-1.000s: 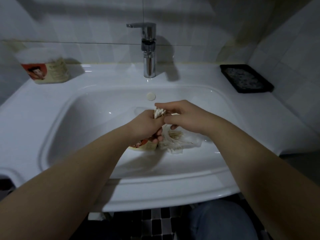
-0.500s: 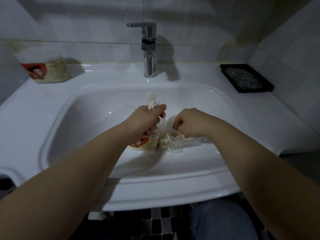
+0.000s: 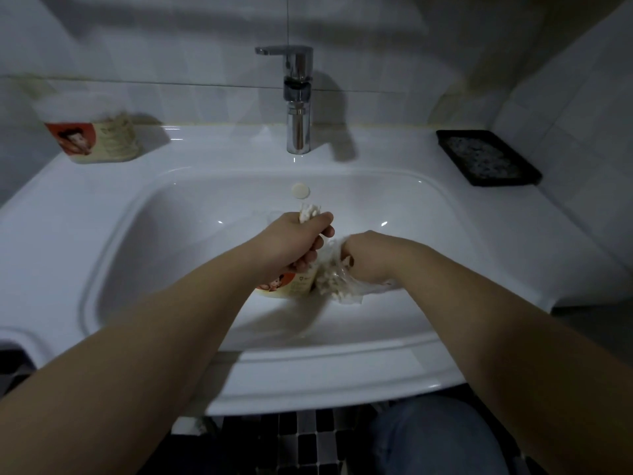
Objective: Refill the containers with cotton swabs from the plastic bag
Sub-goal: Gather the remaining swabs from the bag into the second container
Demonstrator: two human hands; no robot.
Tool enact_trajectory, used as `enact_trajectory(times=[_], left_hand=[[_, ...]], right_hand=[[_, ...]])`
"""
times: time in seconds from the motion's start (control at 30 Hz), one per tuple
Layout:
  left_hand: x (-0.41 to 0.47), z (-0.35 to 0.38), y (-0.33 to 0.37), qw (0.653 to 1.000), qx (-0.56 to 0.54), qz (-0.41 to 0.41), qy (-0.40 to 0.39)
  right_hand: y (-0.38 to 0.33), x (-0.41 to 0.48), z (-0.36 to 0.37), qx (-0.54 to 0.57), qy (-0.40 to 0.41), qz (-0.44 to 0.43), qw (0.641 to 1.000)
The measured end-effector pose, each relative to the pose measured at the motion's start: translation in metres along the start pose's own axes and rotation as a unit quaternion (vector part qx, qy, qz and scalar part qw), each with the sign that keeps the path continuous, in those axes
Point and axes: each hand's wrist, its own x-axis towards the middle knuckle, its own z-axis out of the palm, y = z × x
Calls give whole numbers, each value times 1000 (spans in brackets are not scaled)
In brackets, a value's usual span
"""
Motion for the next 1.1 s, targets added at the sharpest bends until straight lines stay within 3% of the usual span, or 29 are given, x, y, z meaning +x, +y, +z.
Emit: enact_trajectory(times=[0.27,0.4,0.67,0.83,1.1], left_hand=[[-2,0,0,999,39,31,-12],[-5,2,0,994,84,59,-31],[-1,0,-4,982,175,65,13],[1,-2,-6,977,200,64,22],[3,-1,-7,973,216,82,29]], right_hand=[[-7,2,-9,-34,11,-8,999],[-7,-5,-19,13,35,0,999],[4,-19,-33,149,130,9,980],[3,-22,-38,169,180,28,969],[7,-26,-37,205,153,17,966]])
